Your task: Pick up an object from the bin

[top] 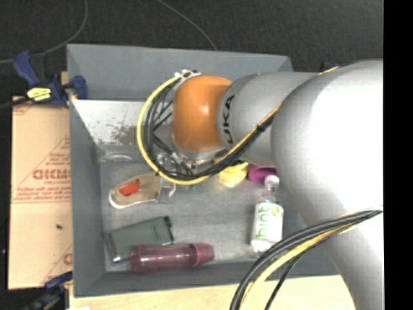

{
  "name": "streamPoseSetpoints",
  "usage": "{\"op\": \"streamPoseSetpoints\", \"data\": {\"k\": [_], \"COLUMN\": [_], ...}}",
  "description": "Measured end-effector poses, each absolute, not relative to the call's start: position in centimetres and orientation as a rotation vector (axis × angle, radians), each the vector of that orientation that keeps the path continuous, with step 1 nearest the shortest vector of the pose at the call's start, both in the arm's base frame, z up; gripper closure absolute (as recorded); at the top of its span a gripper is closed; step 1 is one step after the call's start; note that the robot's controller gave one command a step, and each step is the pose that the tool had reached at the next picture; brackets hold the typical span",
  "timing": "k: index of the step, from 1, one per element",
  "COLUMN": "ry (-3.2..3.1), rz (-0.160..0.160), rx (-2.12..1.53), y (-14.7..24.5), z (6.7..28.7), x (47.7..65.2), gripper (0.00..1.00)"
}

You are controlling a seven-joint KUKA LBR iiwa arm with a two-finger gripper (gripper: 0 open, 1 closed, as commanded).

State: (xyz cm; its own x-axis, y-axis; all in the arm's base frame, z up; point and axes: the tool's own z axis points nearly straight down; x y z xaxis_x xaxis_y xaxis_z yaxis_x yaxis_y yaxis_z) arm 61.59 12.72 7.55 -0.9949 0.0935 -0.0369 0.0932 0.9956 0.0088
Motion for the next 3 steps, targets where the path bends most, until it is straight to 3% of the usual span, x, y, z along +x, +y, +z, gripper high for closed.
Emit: {"op": "streamPoseSetpoints", "data": {"k": [1,3], "ry": [3.112,3.106], "rz": [0.005,0.004], "rx": [0.087,0.065], "y": [12.7,11.6], "z": [15.1,20.9], "x": [61.7,62.3], "gripper": [1.0,1.0]}}
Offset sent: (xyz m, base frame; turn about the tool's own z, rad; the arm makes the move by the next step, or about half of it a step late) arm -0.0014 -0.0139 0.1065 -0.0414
